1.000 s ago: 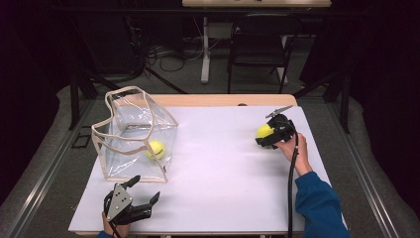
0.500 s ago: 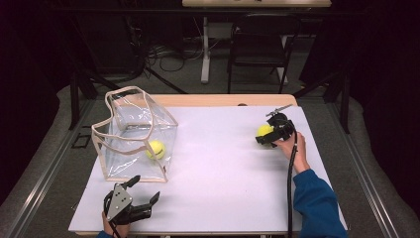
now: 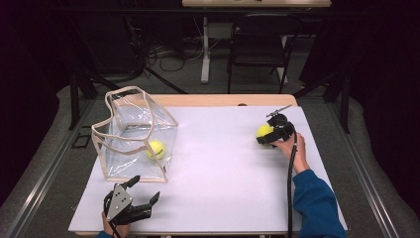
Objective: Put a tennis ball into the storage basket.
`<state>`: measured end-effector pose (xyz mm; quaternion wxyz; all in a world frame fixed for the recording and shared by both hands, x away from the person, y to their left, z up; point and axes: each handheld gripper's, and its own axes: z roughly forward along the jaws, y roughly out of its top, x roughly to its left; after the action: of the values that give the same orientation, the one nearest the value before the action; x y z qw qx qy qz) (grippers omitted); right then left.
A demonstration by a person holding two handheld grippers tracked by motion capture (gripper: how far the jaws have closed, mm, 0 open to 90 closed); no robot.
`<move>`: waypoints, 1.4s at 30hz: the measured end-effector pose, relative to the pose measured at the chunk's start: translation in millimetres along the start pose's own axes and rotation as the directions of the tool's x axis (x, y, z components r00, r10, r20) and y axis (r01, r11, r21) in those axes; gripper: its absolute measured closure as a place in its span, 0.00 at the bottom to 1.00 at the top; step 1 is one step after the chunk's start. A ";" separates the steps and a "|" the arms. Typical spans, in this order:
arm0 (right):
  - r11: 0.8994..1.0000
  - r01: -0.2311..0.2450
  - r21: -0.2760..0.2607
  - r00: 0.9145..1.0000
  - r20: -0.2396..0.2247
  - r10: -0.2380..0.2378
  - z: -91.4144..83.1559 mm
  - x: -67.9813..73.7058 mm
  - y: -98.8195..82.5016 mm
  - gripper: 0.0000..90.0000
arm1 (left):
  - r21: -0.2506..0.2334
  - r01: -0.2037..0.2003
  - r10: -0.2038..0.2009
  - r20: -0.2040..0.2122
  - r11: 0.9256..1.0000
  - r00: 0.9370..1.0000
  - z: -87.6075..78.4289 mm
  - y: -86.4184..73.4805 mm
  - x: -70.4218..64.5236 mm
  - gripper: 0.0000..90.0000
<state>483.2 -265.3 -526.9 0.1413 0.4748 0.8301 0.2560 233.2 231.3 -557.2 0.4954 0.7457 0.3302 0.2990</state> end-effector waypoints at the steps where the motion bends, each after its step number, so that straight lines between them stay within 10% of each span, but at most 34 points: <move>1: 1.000 0.002 0.005 1.000 0.000 -0.002 1.0 0.2 0.0 0.10 | 0.002 -0.005 0.005 0.002 1.000 1.000 0.2 0.1 0.2 0.18; 13: 1.000 -0.010 0.020 1.000 0.012 0.010 4.3 -0.9 -1.3 0.27 | 0.003 -0.005 0.005 0.001 1.000 1.000 0.1 0.2 -0.1 0.18; 42: 1.000 0.001 -0.017 1.000 0.013 -0.001 -17.1 1.4 -3.8 0.29 | 0.003 -0.006 0.006 0.000 1.000 1.000 -0.3 0.2 -0.3 0.18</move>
<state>471.7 -270.6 -514.9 0.1507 0.4747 0.8273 0.2598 232.8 231.2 -557.0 0.4933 0.7475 0.3283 0.3001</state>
